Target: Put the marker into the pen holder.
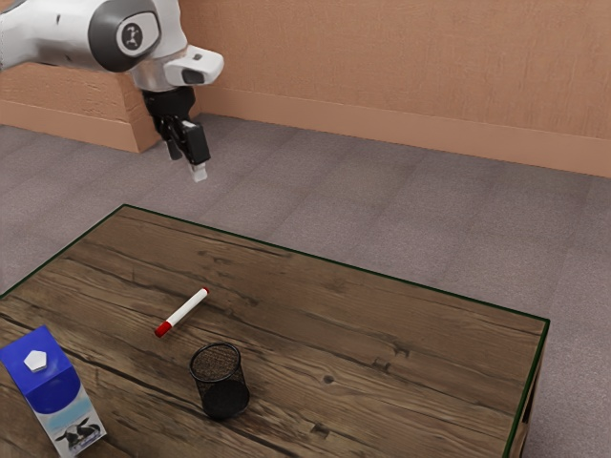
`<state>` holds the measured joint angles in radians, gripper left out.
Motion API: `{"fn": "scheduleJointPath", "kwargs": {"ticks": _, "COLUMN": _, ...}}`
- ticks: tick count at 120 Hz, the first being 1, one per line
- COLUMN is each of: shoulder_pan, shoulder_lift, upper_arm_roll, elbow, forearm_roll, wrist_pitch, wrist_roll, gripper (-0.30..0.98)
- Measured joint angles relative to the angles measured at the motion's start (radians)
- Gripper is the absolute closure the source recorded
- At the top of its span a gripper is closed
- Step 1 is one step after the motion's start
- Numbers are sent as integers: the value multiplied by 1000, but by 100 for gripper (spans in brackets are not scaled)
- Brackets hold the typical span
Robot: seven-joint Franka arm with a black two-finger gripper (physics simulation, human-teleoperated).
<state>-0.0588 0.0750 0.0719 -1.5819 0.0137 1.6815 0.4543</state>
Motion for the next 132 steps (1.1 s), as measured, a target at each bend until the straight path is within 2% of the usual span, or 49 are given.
{"fn": "scheduleJointPath", "kwargs": {"ticks": 18, "shoulder_pan": -25, "shoulder_lift": -1, "upper_arm_roll": -1, "elbow": -13, "forearm_roll": 3, "wrist_pitch": 5, "wrist_roll": 58, "gripper": 0}}
{"fn": "scheduleJointPath", "kwargs": {"ticks": 34, "shoulder_pan": -10, "shoulder_lift": -20, "upper_arm_roll": 19, "elbow": -206, "forearm_roll": 5, "wrist_pitch": 101, "wrist_roll": 37, "gripper": 0}}
{"fn": "scheduleJointPath", "kwargs": {"ticks": 44, "shoulder_pan": 22, "shoulder_lift": -18, "upper_arm_roll": 22, "elbow": -298, "forearm_roll": 54, "wrist_pitch": 180, "wrist_roll": 8, "gripper": 0}}
{"fn": "scheduleJointPath", "kwargs": {"ticks": 56, "shoulder_pan": 53, "shoulder_lift": 56, "upper_arm_roll": 28, "elbow": -343, "forearm_roll": 83, "wrist_pitch": 281, "wrist_roll": -60, "gripper": 0}}
{"fn": "scheduleJointPath", "kwargs": {"ticks": 60, "shoulder_pan": 58, "shoulder_lift": 88, "upper_arm_roll": 28, "elbow": -342, "forearm_roll": 75, "wrist_pitch": 309, "wrist_roll": -81, "gripper": 0}}
{"fn": "scheduleJointPath", "kwargs": {"ticks": 74, "shoulder_pan": 60, "shoulder_lift": 161, "upper_arm_roll": 68, "elbow": -346, "forearm_roll": -13, "wrist_pitch": 396, "wrist_roll": -167, "gripper": 0}}
{"fn": "scheduleJointPath", "kwargs": {"ticks": 80, "shoulder_pan": 61, "shoulder_lift": 175, "upper_arm_roll": 72, "elbow": -357, "forearm_roll": -31, "wrist_pitch": 432, "wrist_roll": -199, "gripper": 8}}
{"fn": "scheduleJointPath", "kwargs": {"ticks": 100, "shoulder_pan": 84, "shoulder_lift": 263, "upper_arm_roll": 74, "elbow": -341, "forearm_roll": -9, "wrist_pitch": 506, "wrist_roll": -284, "gripper": 33}}
{"fn": "scheduleJointPath", "kwargs": {"ticks": 132, "shoulder_pan": 85, "shoulder_lift": 382, "upper_arm_roll": 67, "elbow": -274, "forearm_roll": -1, "wrist_pitch": 549, "wrist_roll": -374, "gripper": 47}}
